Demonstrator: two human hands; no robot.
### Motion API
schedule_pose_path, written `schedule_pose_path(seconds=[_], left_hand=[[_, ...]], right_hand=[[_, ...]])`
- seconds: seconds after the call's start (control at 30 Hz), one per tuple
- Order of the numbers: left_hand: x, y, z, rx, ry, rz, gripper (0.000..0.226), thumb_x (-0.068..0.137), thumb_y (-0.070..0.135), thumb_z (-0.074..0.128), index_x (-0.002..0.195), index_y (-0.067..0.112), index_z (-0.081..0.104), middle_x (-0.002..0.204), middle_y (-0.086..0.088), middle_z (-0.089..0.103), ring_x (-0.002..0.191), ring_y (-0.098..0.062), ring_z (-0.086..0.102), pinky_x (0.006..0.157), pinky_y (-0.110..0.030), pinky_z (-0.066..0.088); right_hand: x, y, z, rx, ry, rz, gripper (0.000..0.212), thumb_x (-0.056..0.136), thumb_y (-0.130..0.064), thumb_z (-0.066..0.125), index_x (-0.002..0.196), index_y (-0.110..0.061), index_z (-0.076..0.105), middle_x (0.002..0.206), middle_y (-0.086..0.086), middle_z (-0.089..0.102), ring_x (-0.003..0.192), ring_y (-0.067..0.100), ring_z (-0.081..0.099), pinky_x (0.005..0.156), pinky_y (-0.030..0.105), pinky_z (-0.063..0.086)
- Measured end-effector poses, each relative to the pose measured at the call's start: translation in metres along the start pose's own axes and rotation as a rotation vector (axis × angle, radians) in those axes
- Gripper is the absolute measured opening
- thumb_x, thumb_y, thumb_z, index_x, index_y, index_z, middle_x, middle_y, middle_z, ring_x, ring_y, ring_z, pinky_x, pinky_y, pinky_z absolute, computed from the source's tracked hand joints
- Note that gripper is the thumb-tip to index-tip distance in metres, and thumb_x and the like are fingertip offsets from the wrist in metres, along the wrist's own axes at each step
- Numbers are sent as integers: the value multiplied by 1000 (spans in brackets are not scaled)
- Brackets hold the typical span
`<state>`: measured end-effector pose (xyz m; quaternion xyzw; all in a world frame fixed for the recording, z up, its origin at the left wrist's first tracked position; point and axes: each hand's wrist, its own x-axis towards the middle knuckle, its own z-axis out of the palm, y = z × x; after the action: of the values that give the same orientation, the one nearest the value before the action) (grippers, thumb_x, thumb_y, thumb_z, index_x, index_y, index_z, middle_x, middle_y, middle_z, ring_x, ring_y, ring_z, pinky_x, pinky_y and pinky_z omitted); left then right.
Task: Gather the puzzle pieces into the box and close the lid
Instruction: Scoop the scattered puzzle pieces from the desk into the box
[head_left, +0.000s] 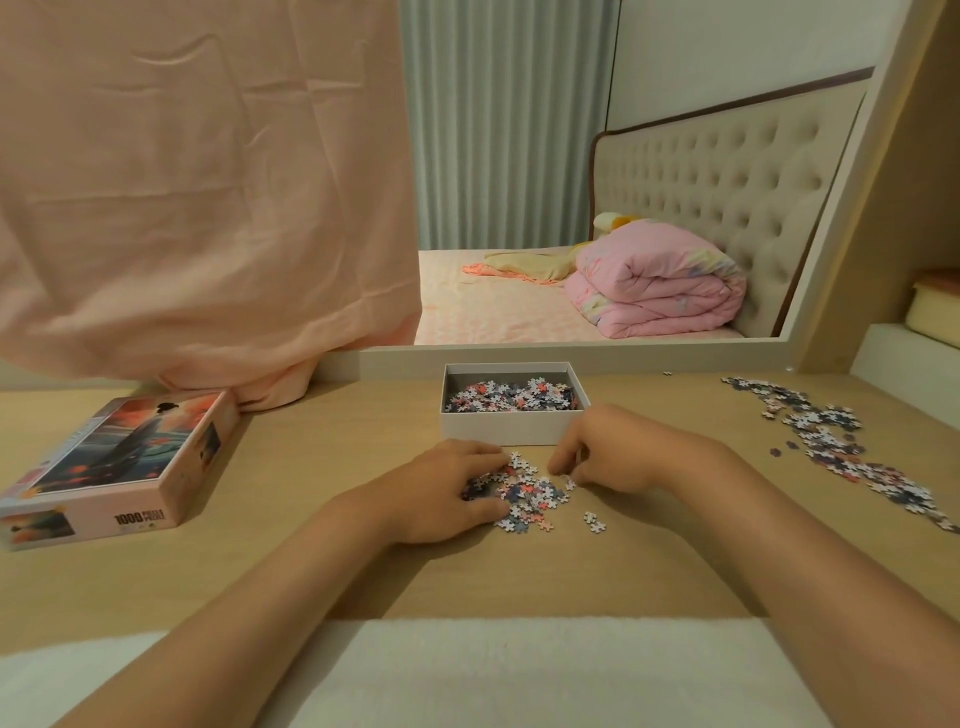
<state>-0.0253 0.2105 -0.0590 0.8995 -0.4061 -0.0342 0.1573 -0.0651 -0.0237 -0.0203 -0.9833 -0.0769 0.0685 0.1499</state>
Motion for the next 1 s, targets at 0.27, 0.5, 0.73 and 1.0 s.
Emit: schedule_pose_path(seconds=[0.27,0.5,0.73,1.0], left_hand=[[-4,-6,-7,-35,-9,-3,84,80,72,58,151,33,34,153,16,30,138,-4,25,116,-28,24],[5,10,7,91,-33,38,82,84,71,52,153,36,26,158,17,26,143,-8,18,117,-36,17],[-1,1,-16,17,-33,-11,98,72,73,66,152,30,29,151,13,28,139,-7,21,115,-29,25],[-1,-3,-15,84,-100,-64,82,80,66,64,148,27,40,127,8,38,119,-10,39,105,-29,37]], right_hand=[[-14,3,-19,12,-303,166,62,57,-33,95,111,-37,62,101,0,71,90,24,72,80,39,60],[-4,-5,-2,193,-179,77,29,72,-23,88,94,-24,70,83,6,75,65,15,64,68,34,55],[-6,-12,-3,187,-25,42,46,74,-42,85,113,-27,65,99,-9,66,85,7,63,77,26,52],[-4,-38,14,-119,-120,54,95,72,-68,73,151,-29,37,142,2,37,130,26,45,107,42,41]])
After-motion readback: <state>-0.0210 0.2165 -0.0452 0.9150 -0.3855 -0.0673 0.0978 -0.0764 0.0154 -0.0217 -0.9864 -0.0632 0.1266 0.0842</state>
